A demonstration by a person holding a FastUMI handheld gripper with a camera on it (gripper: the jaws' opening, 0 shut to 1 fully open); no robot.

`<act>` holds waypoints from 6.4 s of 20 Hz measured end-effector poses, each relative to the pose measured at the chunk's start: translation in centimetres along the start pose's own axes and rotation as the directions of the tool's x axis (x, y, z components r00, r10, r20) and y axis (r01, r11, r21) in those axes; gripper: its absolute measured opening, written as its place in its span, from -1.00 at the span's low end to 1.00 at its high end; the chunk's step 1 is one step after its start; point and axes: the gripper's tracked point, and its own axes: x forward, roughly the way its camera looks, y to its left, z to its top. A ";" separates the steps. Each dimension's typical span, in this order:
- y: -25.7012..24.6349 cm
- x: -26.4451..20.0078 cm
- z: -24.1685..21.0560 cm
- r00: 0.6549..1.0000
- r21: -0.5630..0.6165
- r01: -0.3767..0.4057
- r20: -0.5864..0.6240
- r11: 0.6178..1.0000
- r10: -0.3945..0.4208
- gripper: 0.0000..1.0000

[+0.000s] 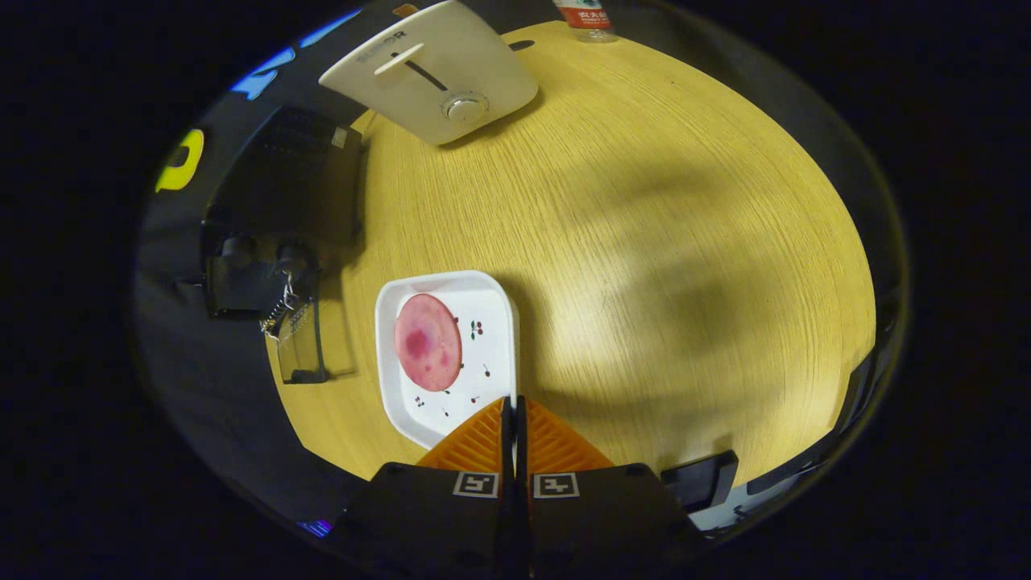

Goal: Open the toaster oven, put the food inside, and close the toaster oven door.

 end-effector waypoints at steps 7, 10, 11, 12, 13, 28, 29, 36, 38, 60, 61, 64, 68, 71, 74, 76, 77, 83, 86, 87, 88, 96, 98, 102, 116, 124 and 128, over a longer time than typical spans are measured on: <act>1.5 -3.4 -1.0 0.989 0.090 -0.110 0.106 0.990 0.100 -0.96; 2.9 -5.2 -2.2 0.979 0.107 -0.160 0.146 0.981 0.144 -0.97; 3.4 -5.8 -2.6 0.976 0.106 -0.172 0.155 0.979 0.155 -0.97; 3.9 -6.4 -3.1 0.972 0.104 -0.183 0.165 0.978 0.165 -0.97; 4.4 -7.1 -3.5 0.969 0.102 -0.196 0.175 0.975 0.177 -0.97; 16.4 -9.1 -8.2 0.929 0.059 -0.339 0.181 0.939 0.324 -0.97; 17.4 -8.8 -8.5 0.928 0.048 -0.345 0.167 0.937 0.333 -0.97; 23.1 -5.6 -8.7 0.927 0.038 -0.365 0.110 0.930 0.359 -0.97; 24.3 -4.3 -7.8 0.927 0.036 -0.362 0.115 0.931 0.356 -0.97; 33.0 10.2 2.3 0.864 0.268 -0.437 0.391 0.858 0.318 -0.96; 33.2 10.6 2.9 0.859 0.265 -0.435 0.408 0.860 0.309 -0.96; 33.6 11.5 4.3 0.845 0.274 -0.440 0.449 0.855 0.290 -0.96; 34.7 12.1 5.7 0.816 0.289 -0.469 0.502 0.834 0.285 -0.96; 36.0 12.4 6.4 0.792 0.298 -0.505 0.533 0.810 0.298 -0.94; 36.9 13.2 6.5 0.795 0.316 -0.510 0.529 0.800 0.298 -0.92; 37.6 13.3 6.5 0.791 0.315 -0.518 0.530 0.795 0.306 -0.88; 38.1 13.1 6.6 0.779 0.305 -0.539 0.535 0.785 0.327 -0.86; 39.4 11.5 4.5 0.763 0.242 -0.580 0.496 0.778 0.415 -0.22; 39.3 10.3 2.6 0.765 0.193 -0.572 0.475 0.797 0.434 0.78; 39.2 9.8 2.0 0.765 0.175 -0.569 0.470 0.803 0.440 0.78; 39.2 9.4 1.2 0.766 0.156 -0.564 0.466 0.811 0.443 0.84; 37.1 6.7 -3.2 0.807 0.007 -0.459 0.420 0.888 0.414 0.95; 36.2 6.5 -4.6 0.830 -0.040 -0.406 0.402 0.913 0.387 0.95; 34.6 5.8 -6.5 0.856 -0.171 -0.289 0.395 0.942 0.334 0.95; 28.7 9.3 -10.0 0.921 -0.446 0.250 0.384 0.859 -0.068 0.96; 27.8 13.7 -10.7 0.909 -0.473 0.378 0.350 0.796 -0.224 0.97; 28.3 15.6 -10.3 0.917 -0.426 0.363 0.321 0.829 -0.237 0.97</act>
